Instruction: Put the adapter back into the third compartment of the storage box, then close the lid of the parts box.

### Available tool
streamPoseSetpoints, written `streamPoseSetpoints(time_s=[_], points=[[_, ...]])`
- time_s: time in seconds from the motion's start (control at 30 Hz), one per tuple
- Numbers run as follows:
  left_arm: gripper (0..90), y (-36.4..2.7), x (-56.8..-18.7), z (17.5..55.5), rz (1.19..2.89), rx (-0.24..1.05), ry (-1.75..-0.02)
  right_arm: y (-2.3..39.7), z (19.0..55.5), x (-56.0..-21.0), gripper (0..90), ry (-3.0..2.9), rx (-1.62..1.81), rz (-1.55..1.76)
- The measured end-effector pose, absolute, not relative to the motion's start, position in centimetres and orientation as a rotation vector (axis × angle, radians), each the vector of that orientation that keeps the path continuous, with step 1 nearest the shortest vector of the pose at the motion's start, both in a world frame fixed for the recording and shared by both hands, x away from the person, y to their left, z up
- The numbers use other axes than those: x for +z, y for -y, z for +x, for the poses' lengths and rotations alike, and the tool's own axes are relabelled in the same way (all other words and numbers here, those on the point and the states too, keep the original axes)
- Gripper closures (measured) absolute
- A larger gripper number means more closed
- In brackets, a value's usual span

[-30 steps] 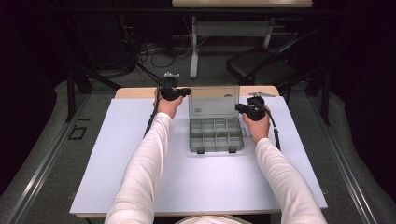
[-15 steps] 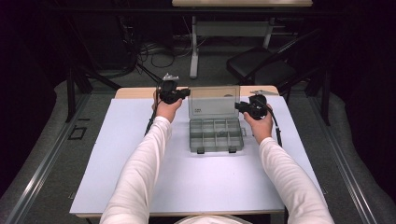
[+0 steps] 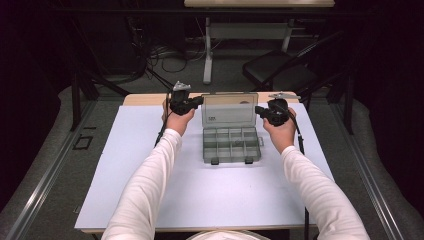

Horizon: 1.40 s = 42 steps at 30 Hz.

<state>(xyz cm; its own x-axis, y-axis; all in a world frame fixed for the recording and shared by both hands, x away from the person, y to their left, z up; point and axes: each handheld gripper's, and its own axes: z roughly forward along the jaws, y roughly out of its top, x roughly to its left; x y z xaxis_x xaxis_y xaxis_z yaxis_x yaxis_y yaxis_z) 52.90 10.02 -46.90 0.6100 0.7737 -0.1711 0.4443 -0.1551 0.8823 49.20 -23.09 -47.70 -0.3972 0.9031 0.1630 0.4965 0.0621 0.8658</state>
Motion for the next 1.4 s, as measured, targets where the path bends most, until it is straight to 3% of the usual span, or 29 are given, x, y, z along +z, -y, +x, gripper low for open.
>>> streamPoseSetpoints(time_s=[0.37,1.0,1.4], points=[[84.3,-9.9,-46.8,51.6,1.791,0.435,-0.962,22.4,48.7,-46.1,90.0,-1.977,1.306,1.415],[84.3,-10.1,-46.9,49.3,1.808,0.492,-0.900,22.9,49.0,-39.9,90.0,-1.910,1.310,1.414],[83.7,-10.1,-47.1,48.6,1.799,0.496,-0.890,21.3,50.7,-41.1,90.0,-1.960,1.251,1.437]])
